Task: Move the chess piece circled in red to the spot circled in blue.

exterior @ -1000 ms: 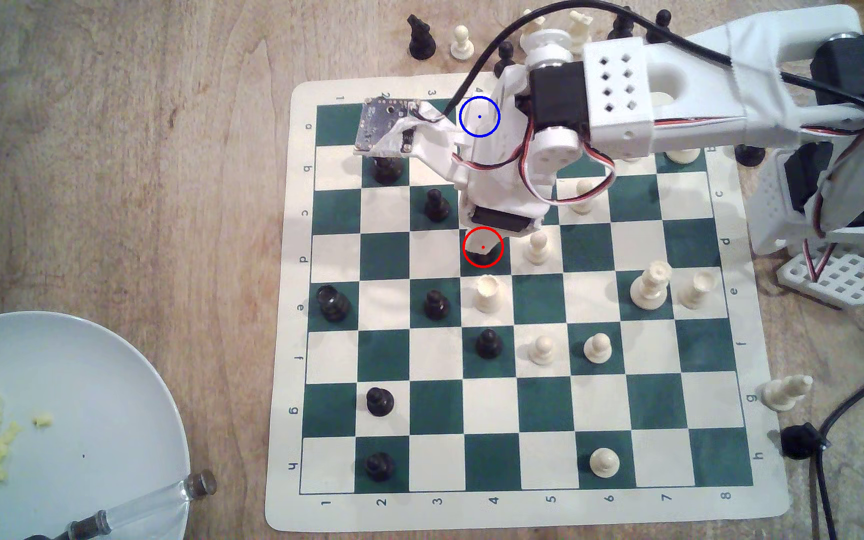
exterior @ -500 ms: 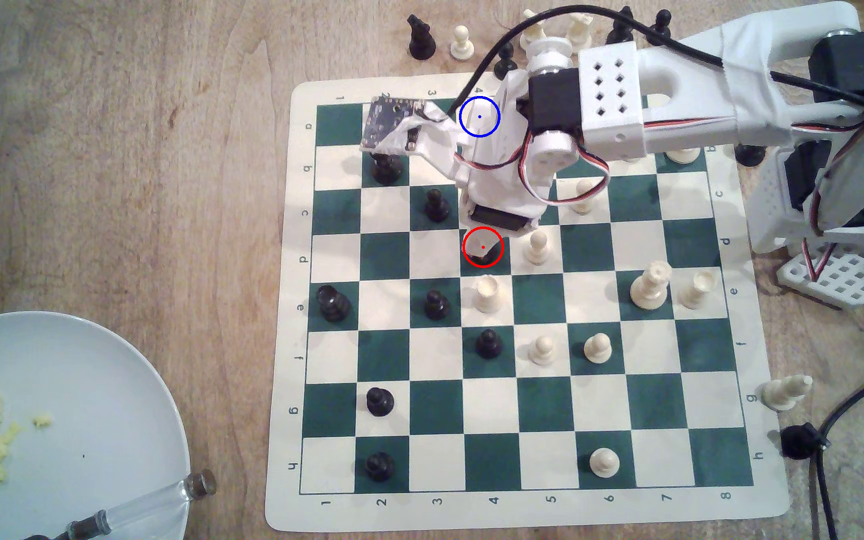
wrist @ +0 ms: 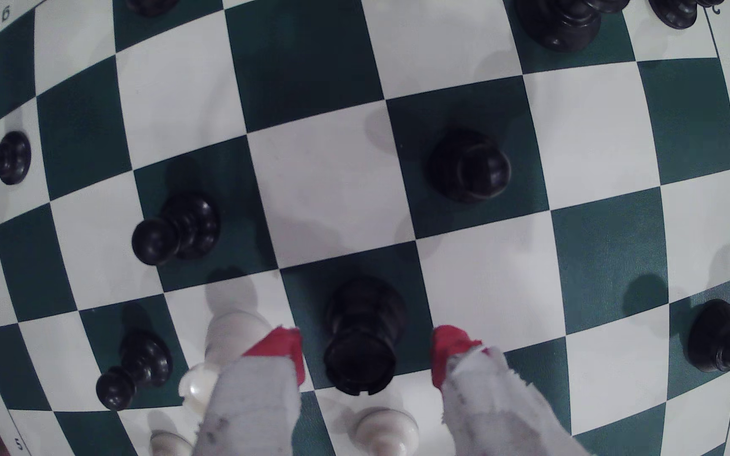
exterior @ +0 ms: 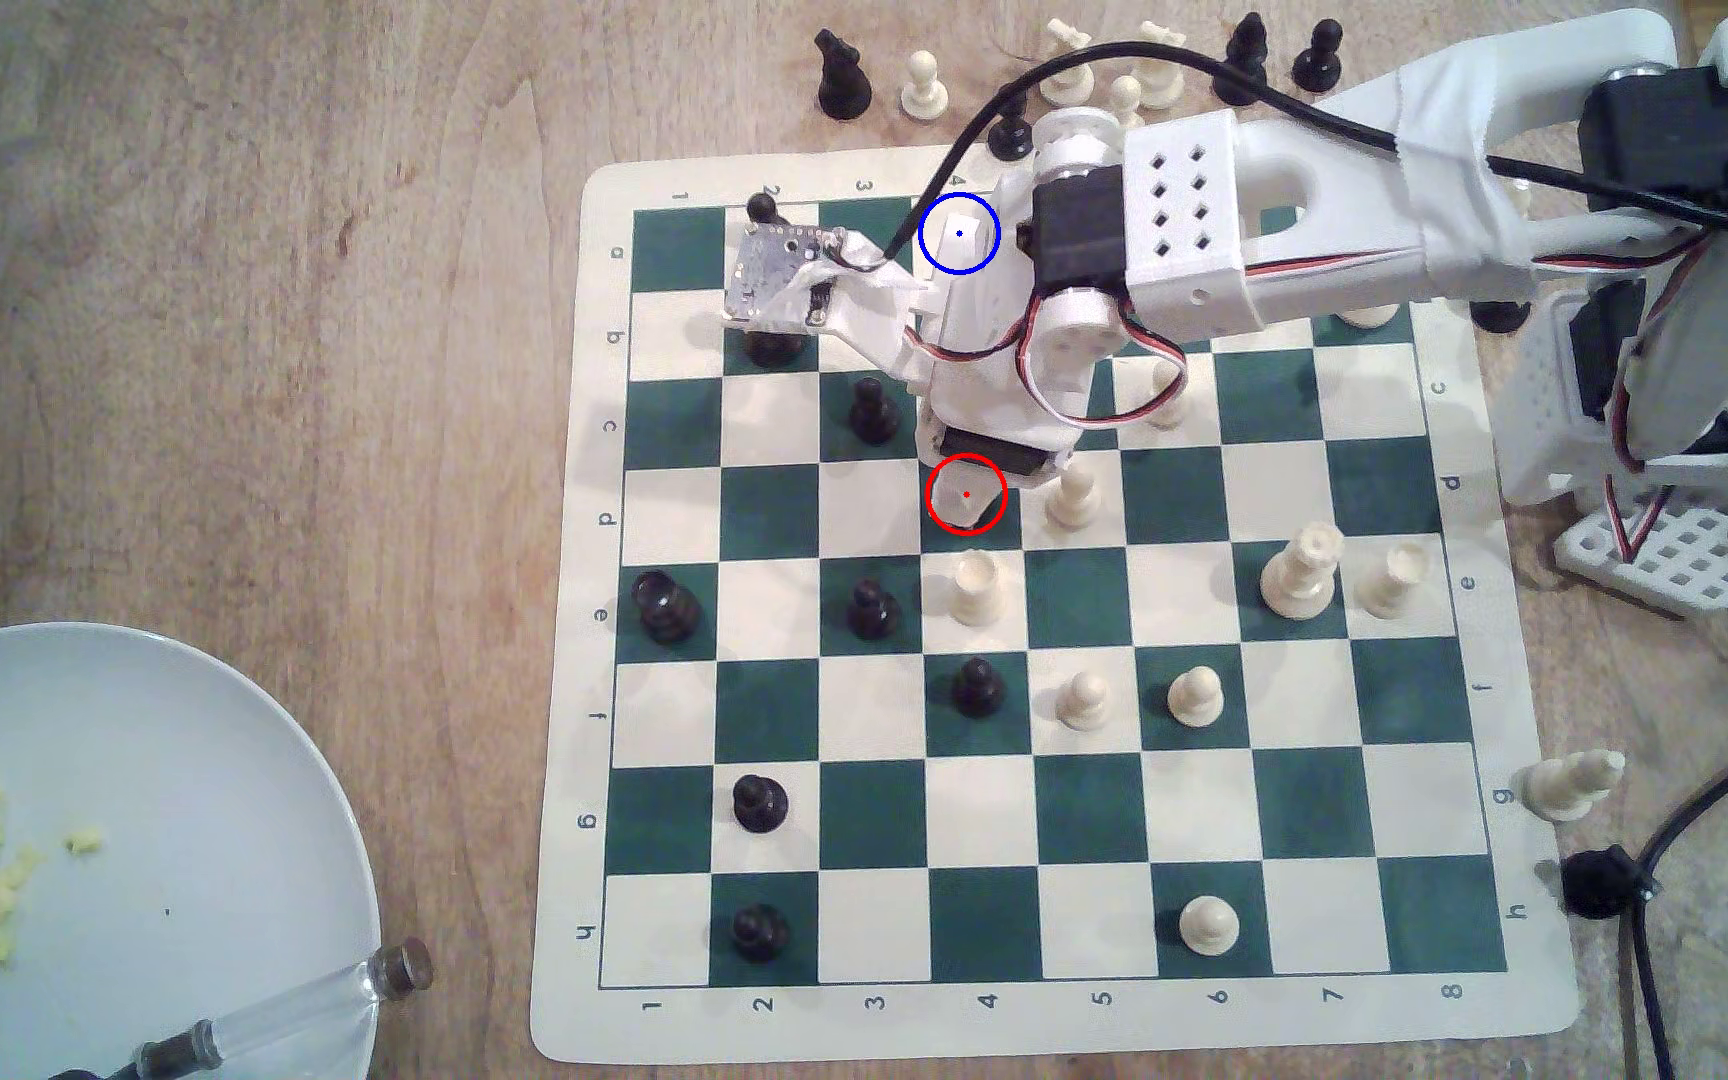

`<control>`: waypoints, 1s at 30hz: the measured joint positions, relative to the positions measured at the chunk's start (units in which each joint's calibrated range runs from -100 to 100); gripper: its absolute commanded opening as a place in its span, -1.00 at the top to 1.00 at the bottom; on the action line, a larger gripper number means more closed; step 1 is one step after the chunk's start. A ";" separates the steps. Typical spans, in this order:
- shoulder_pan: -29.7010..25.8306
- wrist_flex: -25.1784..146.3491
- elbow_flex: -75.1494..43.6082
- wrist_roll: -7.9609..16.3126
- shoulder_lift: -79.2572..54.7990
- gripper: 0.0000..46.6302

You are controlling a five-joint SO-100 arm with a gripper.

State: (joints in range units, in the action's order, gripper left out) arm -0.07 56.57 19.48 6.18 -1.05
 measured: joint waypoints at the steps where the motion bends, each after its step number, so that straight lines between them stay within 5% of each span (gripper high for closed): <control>1: 0.00 0.00 0.00 0.00 0.00 0.34; 24: -1.47 -1.67 1.17 0.68 -0.92 0.43; 30: -1.40 -1.67 1.17 0.68 -0.92 0.66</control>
State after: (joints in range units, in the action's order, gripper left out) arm -1.47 54.90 20.65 6.86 -1.97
